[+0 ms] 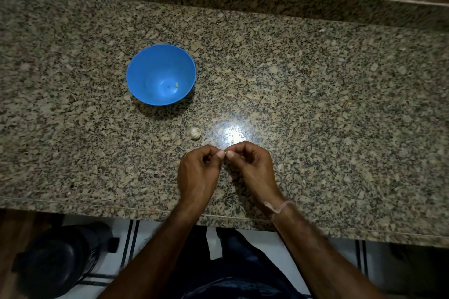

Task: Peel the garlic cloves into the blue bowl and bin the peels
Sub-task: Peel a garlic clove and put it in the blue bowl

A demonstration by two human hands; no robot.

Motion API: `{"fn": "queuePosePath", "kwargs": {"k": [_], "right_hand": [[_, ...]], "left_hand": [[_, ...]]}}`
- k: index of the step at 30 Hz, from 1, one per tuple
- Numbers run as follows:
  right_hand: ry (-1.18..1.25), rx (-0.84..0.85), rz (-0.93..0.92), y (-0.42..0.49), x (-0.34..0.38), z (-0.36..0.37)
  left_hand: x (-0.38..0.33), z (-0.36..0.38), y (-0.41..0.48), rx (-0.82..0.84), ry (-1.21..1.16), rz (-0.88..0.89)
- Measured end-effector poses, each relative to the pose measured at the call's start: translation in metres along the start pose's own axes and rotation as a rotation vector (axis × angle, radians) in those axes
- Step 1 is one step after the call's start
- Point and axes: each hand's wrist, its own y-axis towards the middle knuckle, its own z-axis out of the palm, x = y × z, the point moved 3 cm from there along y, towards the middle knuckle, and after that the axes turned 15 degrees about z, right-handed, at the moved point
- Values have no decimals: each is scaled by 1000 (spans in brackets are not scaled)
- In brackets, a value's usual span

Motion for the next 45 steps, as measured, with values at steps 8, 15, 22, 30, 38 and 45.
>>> {"fn": "queuePosePath", "kwargs": {"k": [8, 15, 22, 30, 38, 45], "right_hand": [[-30, -24, -21, 2, 6, 0], [-28, 14, 0, 2, 3, 4], [105, 86, 89, 1, 1, 5], [194, 105, 153, 2, -7, 6], [45, 66, 50, 1, 0, 1], [197, 70, 191, 4, -10, 1]], "left_hand": [[-1, 9, -2, 73, -206, -86], [0, 12, -6, 89, -283, -150], [-2, 10, -4, 137, -446, -178], [2, 15, -6, 156, -582, -285], [-1, 7, -4, 101, -83, 12], [8, 9, -3, 174, -150, -64]]}}
